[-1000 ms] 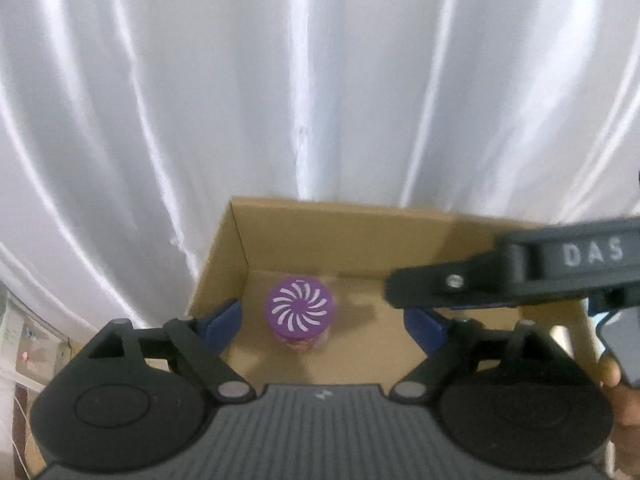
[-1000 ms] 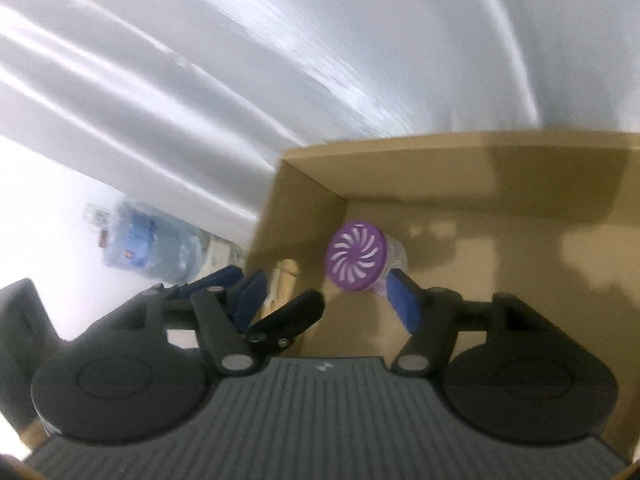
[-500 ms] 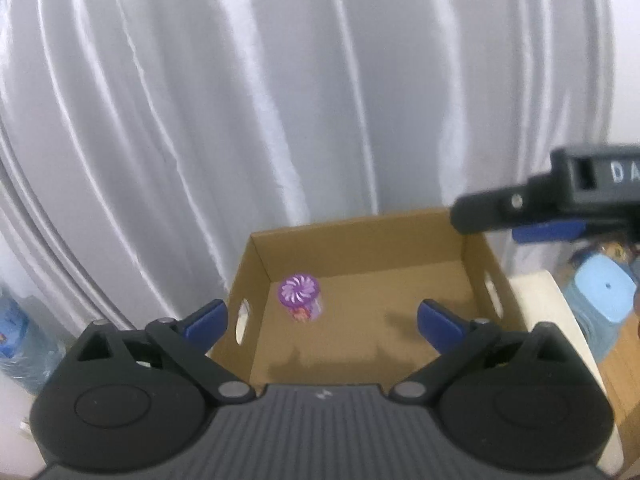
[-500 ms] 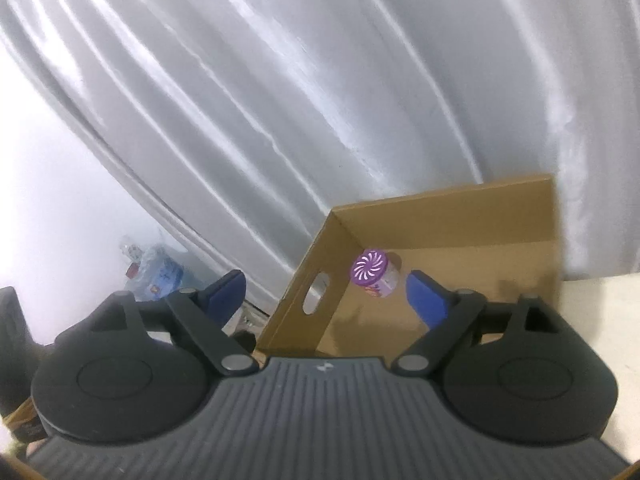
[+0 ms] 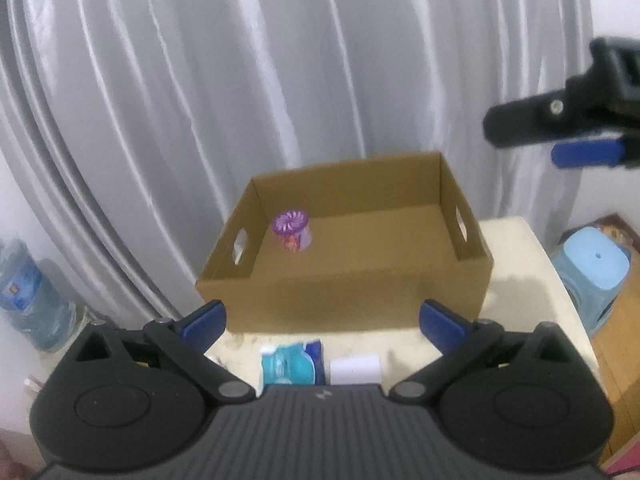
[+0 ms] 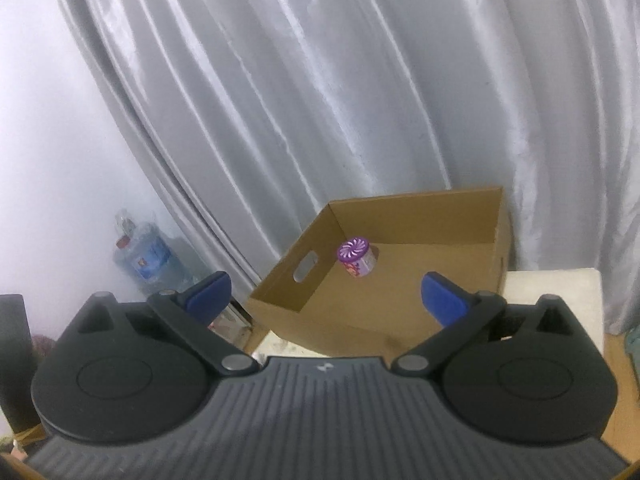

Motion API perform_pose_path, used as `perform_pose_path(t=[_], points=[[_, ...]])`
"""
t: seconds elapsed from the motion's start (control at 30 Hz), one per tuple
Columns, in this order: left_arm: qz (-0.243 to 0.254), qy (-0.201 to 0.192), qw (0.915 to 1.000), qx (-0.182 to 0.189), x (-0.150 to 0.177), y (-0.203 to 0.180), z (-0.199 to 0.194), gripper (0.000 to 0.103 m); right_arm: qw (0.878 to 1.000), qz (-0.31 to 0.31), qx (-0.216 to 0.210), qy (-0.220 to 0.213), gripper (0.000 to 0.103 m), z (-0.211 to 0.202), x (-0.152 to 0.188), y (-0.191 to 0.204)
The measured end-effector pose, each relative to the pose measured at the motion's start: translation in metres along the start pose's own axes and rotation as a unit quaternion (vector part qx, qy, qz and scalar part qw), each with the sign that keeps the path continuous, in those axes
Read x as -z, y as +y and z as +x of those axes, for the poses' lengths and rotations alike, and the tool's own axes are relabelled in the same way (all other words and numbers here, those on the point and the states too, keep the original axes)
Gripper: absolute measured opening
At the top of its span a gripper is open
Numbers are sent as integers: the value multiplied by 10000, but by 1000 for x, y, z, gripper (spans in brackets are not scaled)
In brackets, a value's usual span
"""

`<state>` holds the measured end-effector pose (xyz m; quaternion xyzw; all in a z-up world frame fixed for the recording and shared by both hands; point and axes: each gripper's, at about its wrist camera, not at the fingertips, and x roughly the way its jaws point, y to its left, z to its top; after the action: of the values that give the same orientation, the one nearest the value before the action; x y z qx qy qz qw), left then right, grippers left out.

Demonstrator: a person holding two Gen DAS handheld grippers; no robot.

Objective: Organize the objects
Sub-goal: 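Withdraw the right gripper from the box toward the red toothpaste tube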

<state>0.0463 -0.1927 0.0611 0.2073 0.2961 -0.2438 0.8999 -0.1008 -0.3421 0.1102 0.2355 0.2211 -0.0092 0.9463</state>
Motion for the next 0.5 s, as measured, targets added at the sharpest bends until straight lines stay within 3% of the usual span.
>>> perform_pose_path(t=[0.27,0.5], points=[[-582,25,9956,739,63,23,-1,103,9951,-702,666,207,102,-7,43,28],[-1199,310,9857,1143,111,46,13,103,9935,-752,546,651,102,10,82,36]])
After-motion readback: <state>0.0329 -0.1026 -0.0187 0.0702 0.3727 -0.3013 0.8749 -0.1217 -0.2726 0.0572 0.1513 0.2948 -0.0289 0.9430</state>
